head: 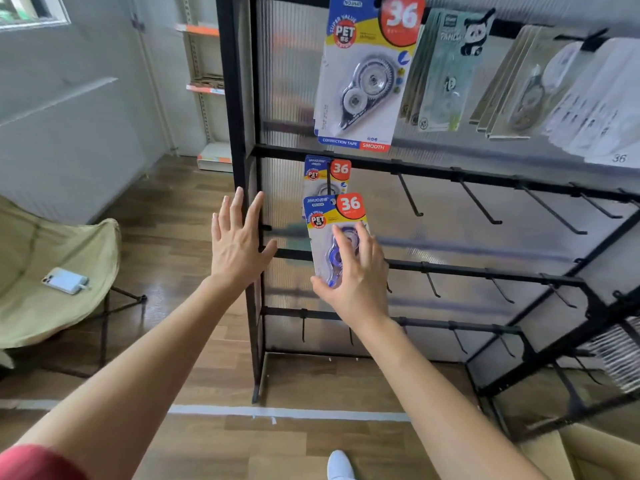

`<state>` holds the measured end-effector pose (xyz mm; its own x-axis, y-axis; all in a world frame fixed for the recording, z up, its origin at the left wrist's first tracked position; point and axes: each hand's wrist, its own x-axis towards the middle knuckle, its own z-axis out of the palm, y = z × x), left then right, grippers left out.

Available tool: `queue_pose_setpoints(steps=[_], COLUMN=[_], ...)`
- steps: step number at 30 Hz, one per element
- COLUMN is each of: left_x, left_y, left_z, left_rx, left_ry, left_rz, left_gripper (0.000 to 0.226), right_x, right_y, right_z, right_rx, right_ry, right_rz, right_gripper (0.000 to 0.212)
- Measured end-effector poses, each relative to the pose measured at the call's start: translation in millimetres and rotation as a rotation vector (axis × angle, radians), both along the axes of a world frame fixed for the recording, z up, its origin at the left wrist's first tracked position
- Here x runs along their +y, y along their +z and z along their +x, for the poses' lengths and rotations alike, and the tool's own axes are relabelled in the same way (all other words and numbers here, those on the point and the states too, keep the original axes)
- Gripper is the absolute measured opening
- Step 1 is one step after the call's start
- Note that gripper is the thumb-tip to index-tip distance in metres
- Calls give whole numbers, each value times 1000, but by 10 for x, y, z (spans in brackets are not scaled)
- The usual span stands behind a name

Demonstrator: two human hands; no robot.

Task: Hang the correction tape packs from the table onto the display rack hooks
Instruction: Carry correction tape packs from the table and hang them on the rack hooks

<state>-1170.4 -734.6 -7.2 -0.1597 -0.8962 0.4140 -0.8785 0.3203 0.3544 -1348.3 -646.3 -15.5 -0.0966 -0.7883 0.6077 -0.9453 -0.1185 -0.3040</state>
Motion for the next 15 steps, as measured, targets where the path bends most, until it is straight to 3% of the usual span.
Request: queue_pose_setpoints(steps=[15], left_x=[-121], left_y=[62], left_z=[52], left_rx=[0], left_ry=[-33], left_rz=[21], left_gripper=[83], right_x=[-191], right_y=[-243], right_z=[79], right_rx=[-16], right_ry=[-61], right_rz=[66], right_gripper=[85])
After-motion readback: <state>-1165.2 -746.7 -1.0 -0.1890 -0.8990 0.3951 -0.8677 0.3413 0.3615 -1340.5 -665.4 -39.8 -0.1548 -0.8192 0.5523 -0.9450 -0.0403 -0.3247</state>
